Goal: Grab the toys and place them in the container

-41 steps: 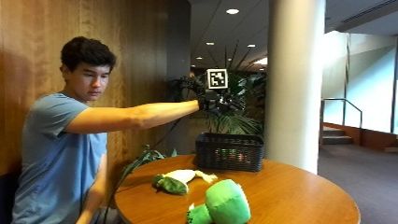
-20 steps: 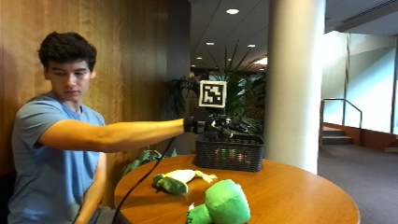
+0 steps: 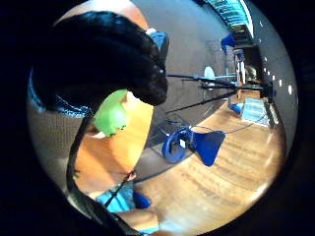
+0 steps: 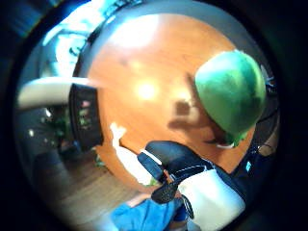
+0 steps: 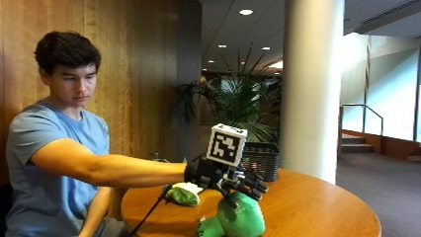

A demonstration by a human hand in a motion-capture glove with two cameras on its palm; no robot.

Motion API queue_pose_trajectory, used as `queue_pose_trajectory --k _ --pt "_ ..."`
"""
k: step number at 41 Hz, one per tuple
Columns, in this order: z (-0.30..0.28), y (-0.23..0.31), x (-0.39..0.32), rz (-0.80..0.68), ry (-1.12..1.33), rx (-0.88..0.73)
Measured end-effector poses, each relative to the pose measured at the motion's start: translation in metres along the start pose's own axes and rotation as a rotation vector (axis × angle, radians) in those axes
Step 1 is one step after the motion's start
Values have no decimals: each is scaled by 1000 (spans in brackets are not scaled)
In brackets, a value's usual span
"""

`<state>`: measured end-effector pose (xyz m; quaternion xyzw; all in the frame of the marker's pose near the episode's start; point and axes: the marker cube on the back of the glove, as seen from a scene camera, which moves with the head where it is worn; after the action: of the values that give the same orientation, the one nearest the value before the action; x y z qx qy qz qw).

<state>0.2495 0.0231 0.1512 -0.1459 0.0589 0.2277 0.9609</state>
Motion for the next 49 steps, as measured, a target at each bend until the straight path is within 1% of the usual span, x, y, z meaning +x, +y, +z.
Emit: queue_pose_trajectory --k 8,12,16,22,27,31,34,39,40,43,46,49 --pt "41 -7 16 -26 -63 -55" --pt "53 -11 10 -67 -118 -16" --pt "62 -19 6 -67 -158 29" --pt "64 -26 1 -71 -220 69" --pt "54 -27 -13 -49 -148 143" --pt "43 -24 -22 -27 -92 157" --pt "23 -18 -27 -59 -78 167" --pt "-44 2 -39 -199 -113 228" --pt "-59 6 -47 -195 -118 249" --pt "-101 16 -77 -112 -91 317" --pt "-142 34 -105 -187 -108 369" --pt "-184 57 -144 -271 -190 411"
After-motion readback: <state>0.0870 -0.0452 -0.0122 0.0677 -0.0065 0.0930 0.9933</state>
